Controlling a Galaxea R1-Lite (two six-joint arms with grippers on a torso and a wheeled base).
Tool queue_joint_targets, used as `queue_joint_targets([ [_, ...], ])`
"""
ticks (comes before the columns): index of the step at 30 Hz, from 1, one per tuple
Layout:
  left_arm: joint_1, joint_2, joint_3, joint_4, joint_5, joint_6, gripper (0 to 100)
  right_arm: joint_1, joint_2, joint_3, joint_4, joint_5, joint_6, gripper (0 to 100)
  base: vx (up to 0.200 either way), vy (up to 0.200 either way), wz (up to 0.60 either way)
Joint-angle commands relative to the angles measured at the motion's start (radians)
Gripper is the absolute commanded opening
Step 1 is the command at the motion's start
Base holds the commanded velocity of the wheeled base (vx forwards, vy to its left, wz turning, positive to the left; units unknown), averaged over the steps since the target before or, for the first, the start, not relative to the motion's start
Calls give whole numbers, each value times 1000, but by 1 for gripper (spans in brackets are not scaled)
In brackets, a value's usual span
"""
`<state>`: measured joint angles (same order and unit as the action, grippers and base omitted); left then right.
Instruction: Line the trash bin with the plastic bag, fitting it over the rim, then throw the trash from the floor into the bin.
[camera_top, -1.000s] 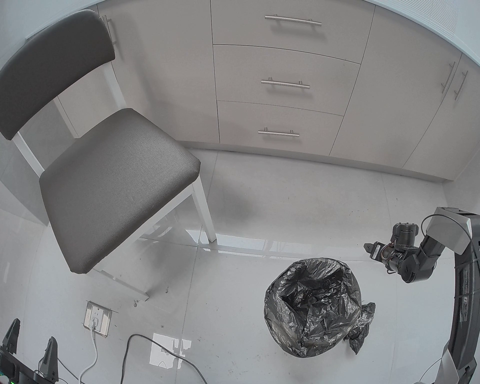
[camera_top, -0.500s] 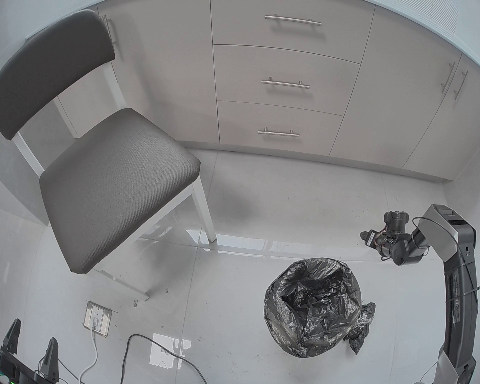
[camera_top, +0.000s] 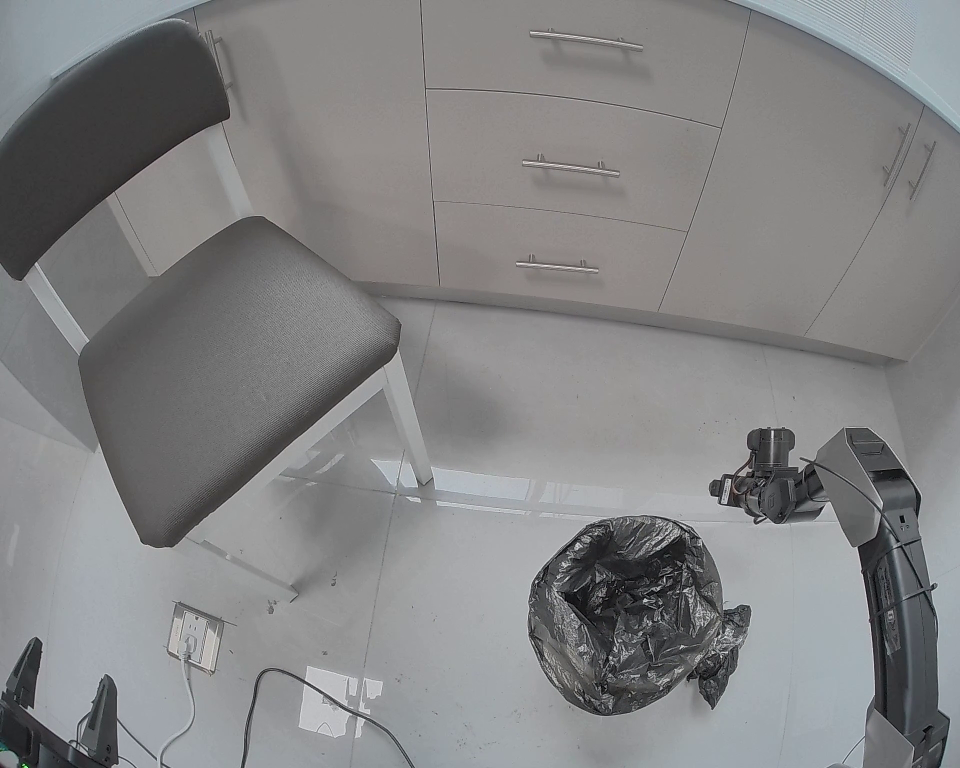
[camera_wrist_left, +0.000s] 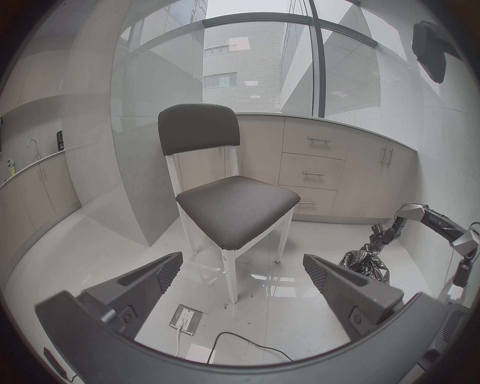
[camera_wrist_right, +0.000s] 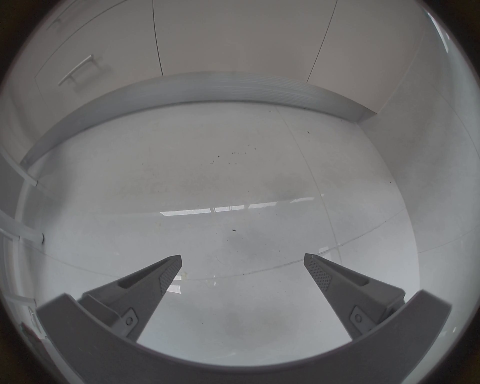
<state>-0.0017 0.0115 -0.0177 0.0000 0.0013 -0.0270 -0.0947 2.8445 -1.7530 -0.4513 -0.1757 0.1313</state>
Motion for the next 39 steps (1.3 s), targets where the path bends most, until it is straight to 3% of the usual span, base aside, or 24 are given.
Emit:
queue_joint_targets([
  [1, 0, -5, 16, 0, 0, -1, 100, -2, 67, -88, 52, -4, -25, 100, 0, 0, 0],
  [8, 0, -5, 16, 0, 2, -1, 100, 0, 159, -247, 197, -28, -58, 100, 0, 0, 0],
  [17, 0, -7, 16, -2, 2, -4, 100, 0, 256, -247, 339, -31, -148, 100, 0, 0, 0],
  [22, 0, -8, 16, 0, 3, -7, 100, 0, 256, -247, 448, -31, -150, 100, 0, 0, 0],
  [33, 2, -8, 16, 0, 5, -10, 100, -2, 256, -247, 537, -22, -199, 100, 0, 0, 0],
  [39, 2, -8, 16, -2, 5, -13, 100, -3, 256, -247, 721, 7, -208, 100, 0, 0, 0],
])
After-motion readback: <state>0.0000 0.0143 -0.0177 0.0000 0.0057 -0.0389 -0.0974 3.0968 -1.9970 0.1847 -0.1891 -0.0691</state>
